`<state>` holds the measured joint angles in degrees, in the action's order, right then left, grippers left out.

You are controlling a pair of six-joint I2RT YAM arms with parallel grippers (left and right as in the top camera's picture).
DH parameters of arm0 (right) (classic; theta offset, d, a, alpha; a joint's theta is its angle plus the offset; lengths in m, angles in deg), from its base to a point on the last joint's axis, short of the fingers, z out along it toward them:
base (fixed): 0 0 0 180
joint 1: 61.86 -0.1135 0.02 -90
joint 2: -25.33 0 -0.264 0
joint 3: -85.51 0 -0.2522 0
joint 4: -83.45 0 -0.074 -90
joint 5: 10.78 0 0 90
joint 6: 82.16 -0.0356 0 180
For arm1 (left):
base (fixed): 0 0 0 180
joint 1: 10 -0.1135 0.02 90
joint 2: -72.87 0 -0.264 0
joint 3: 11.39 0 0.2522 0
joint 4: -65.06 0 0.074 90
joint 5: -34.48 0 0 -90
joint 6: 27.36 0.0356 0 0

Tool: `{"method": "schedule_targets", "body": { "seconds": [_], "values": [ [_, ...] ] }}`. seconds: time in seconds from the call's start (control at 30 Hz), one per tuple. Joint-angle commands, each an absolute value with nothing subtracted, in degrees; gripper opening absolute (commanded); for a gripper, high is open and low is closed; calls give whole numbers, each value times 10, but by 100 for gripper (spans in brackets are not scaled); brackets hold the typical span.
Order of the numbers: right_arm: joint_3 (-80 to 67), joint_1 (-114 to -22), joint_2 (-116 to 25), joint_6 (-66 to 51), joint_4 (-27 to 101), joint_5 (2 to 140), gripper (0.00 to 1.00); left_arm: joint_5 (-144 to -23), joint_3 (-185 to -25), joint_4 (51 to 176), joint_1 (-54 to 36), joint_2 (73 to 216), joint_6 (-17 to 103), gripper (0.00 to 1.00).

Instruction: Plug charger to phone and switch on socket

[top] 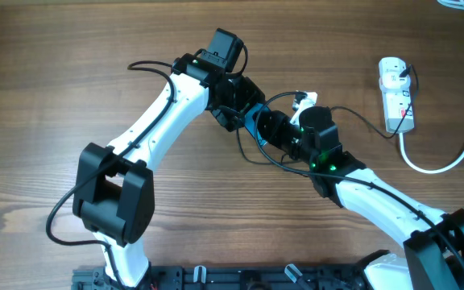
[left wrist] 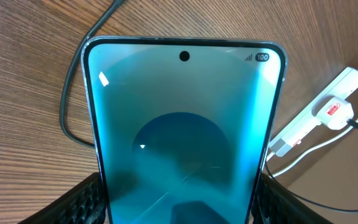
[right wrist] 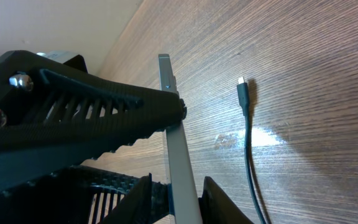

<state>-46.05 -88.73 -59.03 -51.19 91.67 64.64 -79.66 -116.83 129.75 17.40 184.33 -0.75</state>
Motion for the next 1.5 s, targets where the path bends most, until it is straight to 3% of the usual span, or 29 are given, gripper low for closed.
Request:
{"method": "schedule_targets", "body": {
  "seconds": [0.0, 0.1, 0.3, 0.37, 0.47, 0.53, 0.9, 1.0, 1.07, 1.17, 1.47],
  "values": [
    [-452, -890, -598, -523, 922, 637, 21, -815, -1178, 1295, 175, 1827, -15, 64],
    [-452, -890, -598, -523, 922, 637, 5, -815, -1178, 1295, 175, 1827, -15, 66],
    [-452, -890, -598, -523, 941, 626, 4, -821, -1178, 1296, 175, 1827, -15, 70],
    [-452, -890, -598, -523, 943, 624, 5, -825, -1178, 1296, 175, 1827, -15, 74],
    [-452, -890, -598, -523, 943, 618, 4, -831, -1178, 1296, 175, 1827, -15, 95],
    [-452, -890, -598, -523, 942, 613, 4, -832, -1178, 1296, 175, 1827, -8, 100],
    [-452, -857, -594, -557, 941, 607, 4, -864, -1179, 1305, 107, 1827, 154, 100],
    [-452, -849, -579, -579, 942, 594, 4, -935, -1179, 1304, 70, 1827, 184, 100],
    [-452, -844, -562, -600, 943, 594, 4, -1066, -1178, 1282, 32, 1827, 251, 100],
    [-452, -838, -536, -634, 956, 594, 4, -1169, -1179, 1267, 0, 1827, 296, 100],
    [-452, -837, -507, -786, 1056, 671, 5, -1314, -1179, 1211, -11, 1827, 347, 100]
  ]
}}
